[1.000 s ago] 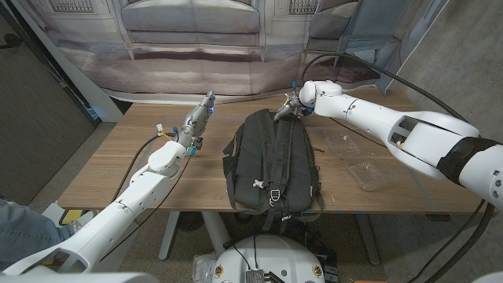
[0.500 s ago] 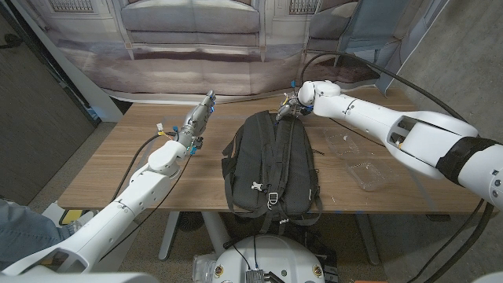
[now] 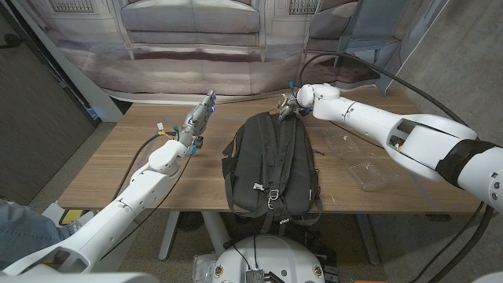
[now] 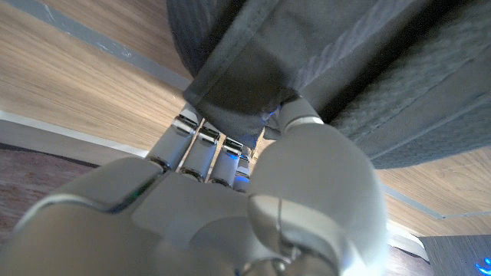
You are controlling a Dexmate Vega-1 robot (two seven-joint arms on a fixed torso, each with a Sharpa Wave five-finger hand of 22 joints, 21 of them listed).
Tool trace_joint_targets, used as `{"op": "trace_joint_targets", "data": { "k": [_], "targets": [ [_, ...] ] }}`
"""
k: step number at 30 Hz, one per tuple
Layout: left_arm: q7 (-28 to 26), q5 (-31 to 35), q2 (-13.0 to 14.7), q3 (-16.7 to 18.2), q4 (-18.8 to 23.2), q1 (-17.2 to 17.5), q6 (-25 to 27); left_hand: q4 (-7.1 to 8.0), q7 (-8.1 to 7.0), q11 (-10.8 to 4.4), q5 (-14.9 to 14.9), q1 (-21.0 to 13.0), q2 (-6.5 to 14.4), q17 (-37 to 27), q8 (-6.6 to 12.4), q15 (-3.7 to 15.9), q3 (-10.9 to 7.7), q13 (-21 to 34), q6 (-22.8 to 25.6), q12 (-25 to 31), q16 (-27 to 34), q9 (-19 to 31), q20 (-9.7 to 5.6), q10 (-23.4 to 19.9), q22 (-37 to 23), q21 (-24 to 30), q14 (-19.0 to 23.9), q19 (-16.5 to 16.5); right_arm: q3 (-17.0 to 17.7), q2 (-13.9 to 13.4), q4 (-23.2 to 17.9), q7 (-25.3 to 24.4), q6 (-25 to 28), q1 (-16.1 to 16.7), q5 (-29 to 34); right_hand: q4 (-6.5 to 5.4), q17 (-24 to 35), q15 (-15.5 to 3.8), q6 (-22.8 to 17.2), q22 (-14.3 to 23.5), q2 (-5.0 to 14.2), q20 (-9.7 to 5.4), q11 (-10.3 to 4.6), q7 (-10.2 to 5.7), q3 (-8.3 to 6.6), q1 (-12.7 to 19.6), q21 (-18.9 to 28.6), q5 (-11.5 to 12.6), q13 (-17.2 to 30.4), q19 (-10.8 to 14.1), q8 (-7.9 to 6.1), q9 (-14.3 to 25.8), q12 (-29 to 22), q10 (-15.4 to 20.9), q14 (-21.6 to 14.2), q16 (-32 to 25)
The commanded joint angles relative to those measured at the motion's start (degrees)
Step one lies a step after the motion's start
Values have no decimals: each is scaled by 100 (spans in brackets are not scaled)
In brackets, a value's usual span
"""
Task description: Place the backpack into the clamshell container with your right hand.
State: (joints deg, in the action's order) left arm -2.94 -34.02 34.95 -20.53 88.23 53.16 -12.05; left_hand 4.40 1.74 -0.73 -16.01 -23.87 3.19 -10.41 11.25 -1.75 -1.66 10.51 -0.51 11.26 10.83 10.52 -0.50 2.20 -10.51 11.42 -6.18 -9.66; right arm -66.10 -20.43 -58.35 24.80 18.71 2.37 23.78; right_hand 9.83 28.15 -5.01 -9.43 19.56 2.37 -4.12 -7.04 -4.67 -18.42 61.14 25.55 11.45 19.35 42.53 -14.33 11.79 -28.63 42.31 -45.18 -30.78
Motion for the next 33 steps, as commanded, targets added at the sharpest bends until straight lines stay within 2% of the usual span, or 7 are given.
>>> {"op": "trace_joint_targets", "data": {
  "k": [1,2,8,13,21,25,33],
  "targets": [
    [-6,10,-24,-15,-42,-29,-10,14,5,-24,5,-8,55,-14,1,-18,32,17,15,26,5,14,28,22,-25,22,0,-136,33,44,84,-444,-163,90,111,-10,348,-859,-917,312,159,-530,-390,-264,79,557,349,-36,422,7,-310,67,-391,572,-164,-200],
    [19,-16,-35,-14,-56,-34,-18,14,5,-24,5,-9,55,-14,1,-17,33,17,15,25,4,14,29,24,-25,23,-3,-137,49,47,83,-505,-170,110,111,-22,445,-859,-1236,383,172,-579,-410,-372,125,694,464,-49,599,31,-423,105,-536,634,-232,-247],
    [13,6,-41,-28,-55,-54,-15,14,6,-20,5,-10,57,-14,1,-15,39,17,16,26,3,14,34,23,-25,25,-4,-136,82,2,-3,-735,-202,192,181,-126,1059,-864,-2942,813,197,-729,-475,-471,415,1157,1181,-87,1645,37,-1070,485,-1170,749,-633,-483],
    [28,16,-44,-38,-64,-72,-22,14,7,-12,5,-11,59,-14,1,-19,42,17,17,26,3,14,34,23,-25,27,-4,-135,133,-45,-85,-792,-203,248,180,-187,1389,-856,-3498,1021,242,-737,-470,-457,517,1140,1606,-98,2055,-7,-1375,806,-1188,743,-749,-526],
    [58,14,-50,-57,-88,-108,-4,14,20,-22,6,-13,62,-14,3,-14,49,17,22,26,4,14,37,21,-25,28,-2,-137,193,-123,-233,-869,-187,337,206,-244,1684,-846,-4084,1142,332,-750,-388,-428,578,1021,1990,-130,2524,-20,-1550,890,-1264,769,-879,-574],
    [63,17,-47,-57,-87,-117,-4,15,12,-15,6,-14,64,-14,3,-15,52,17,24,28,3,14,37,18,-25,32,-1,-132,257,-183,-345,-948,-187,408,199,-242,1748,-845,-4157,1156,331,-753,-386,-503,590,993,2083,-122,2658,-20,-1590,944,-1290,788,-921,-581],
    [88,16,-39,-57,-96,-127,-14,14,3,-6,6,-16,67,-14,0,-14,57,17,15,28,3,14,41,16,-25,32,-2,-136,438,-302,-597,-1256,-173,607,172,-235,1872,-841,-4239,1176,340,-761,-349,-443,601,943,2289,-111,2940,23,-1614,985,-1330,811,-1047,-606]
  ]
}}
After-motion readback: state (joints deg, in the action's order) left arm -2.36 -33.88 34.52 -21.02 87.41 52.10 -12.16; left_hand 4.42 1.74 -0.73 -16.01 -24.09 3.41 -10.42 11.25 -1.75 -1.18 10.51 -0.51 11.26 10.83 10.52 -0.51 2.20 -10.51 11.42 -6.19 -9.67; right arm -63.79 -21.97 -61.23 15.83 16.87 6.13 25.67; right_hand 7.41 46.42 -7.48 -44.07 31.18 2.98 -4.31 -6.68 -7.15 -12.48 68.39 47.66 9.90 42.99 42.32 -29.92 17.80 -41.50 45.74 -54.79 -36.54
